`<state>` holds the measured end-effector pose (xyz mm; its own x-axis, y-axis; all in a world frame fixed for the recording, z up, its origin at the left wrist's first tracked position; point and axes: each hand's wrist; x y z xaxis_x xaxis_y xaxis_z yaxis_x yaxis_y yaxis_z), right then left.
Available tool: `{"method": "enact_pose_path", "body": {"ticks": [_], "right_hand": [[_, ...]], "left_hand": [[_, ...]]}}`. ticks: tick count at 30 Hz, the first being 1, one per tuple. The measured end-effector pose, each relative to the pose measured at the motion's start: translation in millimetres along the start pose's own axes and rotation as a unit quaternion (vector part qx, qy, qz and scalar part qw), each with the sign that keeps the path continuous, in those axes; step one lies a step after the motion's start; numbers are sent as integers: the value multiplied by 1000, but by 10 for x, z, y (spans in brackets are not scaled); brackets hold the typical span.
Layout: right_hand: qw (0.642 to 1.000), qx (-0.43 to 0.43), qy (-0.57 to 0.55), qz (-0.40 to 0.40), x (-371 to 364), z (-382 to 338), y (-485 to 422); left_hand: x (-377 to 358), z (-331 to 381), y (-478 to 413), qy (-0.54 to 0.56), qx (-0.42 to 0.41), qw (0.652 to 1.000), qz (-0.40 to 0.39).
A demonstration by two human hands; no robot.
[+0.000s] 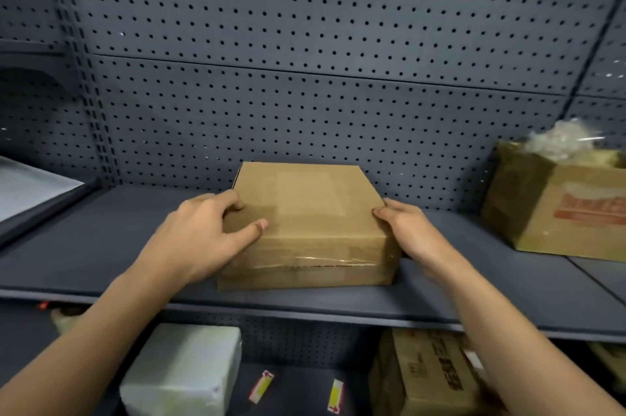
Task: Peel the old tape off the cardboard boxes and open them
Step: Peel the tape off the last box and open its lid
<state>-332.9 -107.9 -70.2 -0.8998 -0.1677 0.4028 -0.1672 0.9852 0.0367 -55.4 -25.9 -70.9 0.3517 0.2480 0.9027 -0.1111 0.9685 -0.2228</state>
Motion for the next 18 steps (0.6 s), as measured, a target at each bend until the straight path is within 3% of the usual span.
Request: {"method": "enact_pose_path", "body": {"ticks": [5, 11, 18], "right_hand": [[998, 25, 46, 31, 342, 189, 2], [996, 45, 54, 60, 384, 327, -35], [996, 44, -15, 72, 408, 466, -63]], "left_hand": [[79, 392, -205, -128, -68, 989, -14], [-200, 622, -679, 16, -143, 974, -178], [-286, 539, -818, -11, -145, 972, -187]]}}
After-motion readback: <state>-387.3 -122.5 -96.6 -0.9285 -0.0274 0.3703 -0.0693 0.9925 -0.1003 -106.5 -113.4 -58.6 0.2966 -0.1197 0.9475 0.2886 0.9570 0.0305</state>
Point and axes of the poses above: each hand's wrist, its own y-axis away from the middle knuckle, its own x-axis out of the back of the hand, z = x × y, and after that the axes turned 5 degrees about -z, right-handed
